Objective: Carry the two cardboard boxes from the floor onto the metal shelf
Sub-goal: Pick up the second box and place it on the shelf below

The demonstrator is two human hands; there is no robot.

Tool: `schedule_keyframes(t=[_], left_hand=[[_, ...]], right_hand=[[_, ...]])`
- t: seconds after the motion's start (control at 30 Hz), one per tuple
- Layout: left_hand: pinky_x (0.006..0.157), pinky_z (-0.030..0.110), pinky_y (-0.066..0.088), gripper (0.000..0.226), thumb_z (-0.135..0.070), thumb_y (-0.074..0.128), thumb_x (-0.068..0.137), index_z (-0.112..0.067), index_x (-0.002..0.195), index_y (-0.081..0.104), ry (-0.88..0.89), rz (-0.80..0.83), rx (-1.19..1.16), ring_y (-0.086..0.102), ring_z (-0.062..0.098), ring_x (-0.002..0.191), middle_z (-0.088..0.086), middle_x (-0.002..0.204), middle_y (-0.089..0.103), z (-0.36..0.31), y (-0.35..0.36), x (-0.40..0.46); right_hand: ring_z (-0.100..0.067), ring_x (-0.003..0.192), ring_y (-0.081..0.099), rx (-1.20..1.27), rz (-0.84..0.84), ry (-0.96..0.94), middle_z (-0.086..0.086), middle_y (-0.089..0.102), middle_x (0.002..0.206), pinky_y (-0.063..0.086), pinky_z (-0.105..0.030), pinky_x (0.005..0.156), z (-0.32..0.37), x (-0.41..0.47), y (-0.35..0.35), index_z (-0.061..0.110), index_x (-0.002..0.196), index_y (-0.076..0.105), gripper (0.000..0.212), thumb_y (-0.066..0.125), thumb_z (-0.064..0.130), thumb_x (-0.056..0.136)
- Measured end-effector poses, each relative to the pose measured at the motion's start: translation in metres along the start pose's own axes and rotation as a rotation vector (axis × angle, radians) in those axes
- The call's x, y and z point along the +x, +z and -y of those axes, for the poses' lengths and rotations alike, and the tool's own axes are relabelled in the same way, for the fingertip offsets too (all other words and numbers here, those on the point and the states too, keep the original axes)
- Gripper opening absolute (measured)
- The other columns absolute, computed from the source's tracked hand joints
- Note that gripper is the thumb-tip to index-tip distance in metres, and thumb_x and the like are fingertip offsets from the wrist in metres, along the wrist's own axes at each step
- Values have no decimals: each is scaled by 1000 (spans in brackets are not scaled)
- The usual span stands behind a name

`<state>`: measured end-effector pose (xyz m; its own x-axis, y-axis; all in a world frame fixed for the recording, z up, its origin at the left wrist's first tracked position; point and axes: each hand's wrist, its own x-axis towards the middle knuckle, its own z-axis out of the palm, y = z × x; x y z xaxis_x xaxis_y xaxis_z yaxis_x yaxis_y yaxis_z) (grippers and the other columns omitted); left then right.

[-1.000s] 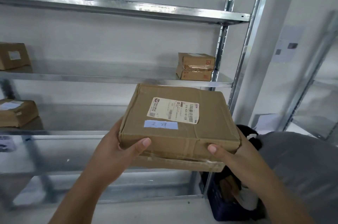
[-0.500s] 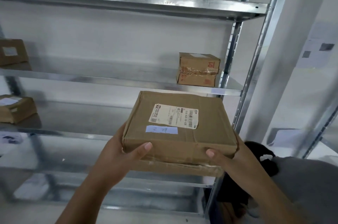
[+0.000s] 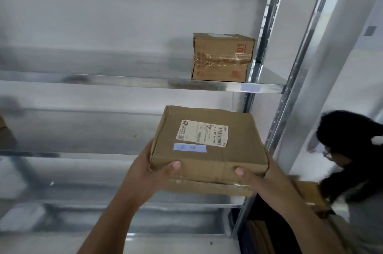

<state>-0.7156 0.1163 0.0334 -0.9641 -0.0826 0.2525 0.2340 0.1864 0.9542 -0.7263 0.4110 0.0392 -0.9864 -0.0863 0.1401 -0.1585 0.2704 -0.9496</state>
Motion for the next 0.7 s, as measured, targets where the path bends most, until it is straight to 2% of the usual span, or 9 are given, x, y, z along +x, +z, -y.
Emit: schedule_keyframes(t=[0.1, 0.17, 0.23, 0.3, 0.37, 0.47, 0.57, 0.7], left_hand=[[72, 10, 57, 52, -9, 85, 84, -40, 120, 64, -5, 1, 5, 77, -5, 98, -30, 105, 79, 28, 15, 35], [70, 10, 57, 48, -1, 78, 88, -38, 117, 65, -15, 8, 5, 77, -7, 96, -32, 101, 79, 47, 25, 59], [69, 11, 57, 47, 0, 76, 89, -36, 116, 65, -16, 13, 0, 77, -7, 94, -32, 99, 79, 68, 34, 85], [70, 12, 58, 47, -3, 77, 89, -33, 123, 65, -11, 34, 5, 77, -4, 97, -30, 103, 80, 87, 41, 111], [72, 11, 57, 47, -4, 78, 90, -28, 129, 65, 1, 51, 15, 77, -1, 100, -28, 105, 80, 105, 48, 138], [73, 12, 58, 49, -5, 78, 90, -28, 131, 64, -3, 79, 17, 77, -2, 100, -29, 106, 80, 129, 56, 174], [82, 22, 63, 50, -12, 84, 86, -34, 128, 66, 7, 95, 41, 78, 4, 105, -22, 115, 80, 154, 63, 208], [92, 39, 64, 48, -20, 84, 79, -34, 123, 71, -23, 141, 79, 78, 10, 107, -14, 116, 81, 188, 71, 240]], right_hand=[[20, 107, 65, 2, 5, 12, 42, 68, 118, 51, -10, 86, -26, 40, -2, 55, 146, 41, 84, 85, 38, 77], [17, 109, 66, -3, 23, 18, 39, 69, 121, 53, -18, 94, -44, 69, -3, 53, 147, 40, 83, 86, 35, 81], [6, 119, 67, -30, 15, 13, 30, 69, 129, 52, -31, 104, -66, 98, -4, 54, 150, 39, 89, 88, 43, 78], [1, 121, 66, -36, 13, 13, 28, 69, 130, 50, -35, 107, -84, 126, -4, 54, 151, 38, 93, 85, 49, 70], [-1, 119, 68, -25, 14, 19, 24, 72, 127, 53, -34, 106, -100, 153, -2, 49, 150, 43, 92, 84, 48, 68], [-5, 116, 66, -23, 3, 16, 19, 70, 125, 56, -21, 95, -121, 190, 2, 48, 138, 47, 73, 87, 35, 79], [-12, 119, 64, -10, -32, 36, 17, 65, 127, 54, -33, 100, -146, 224, 6, 43, 144, 43, 71, 83, 29, 87], [-13, 114, 66, -9, -33, 68, 12, 67, 125, 59, -31, 94, -184, 257, 16, 40, 138, 46, 65, 84, 34, 86]])
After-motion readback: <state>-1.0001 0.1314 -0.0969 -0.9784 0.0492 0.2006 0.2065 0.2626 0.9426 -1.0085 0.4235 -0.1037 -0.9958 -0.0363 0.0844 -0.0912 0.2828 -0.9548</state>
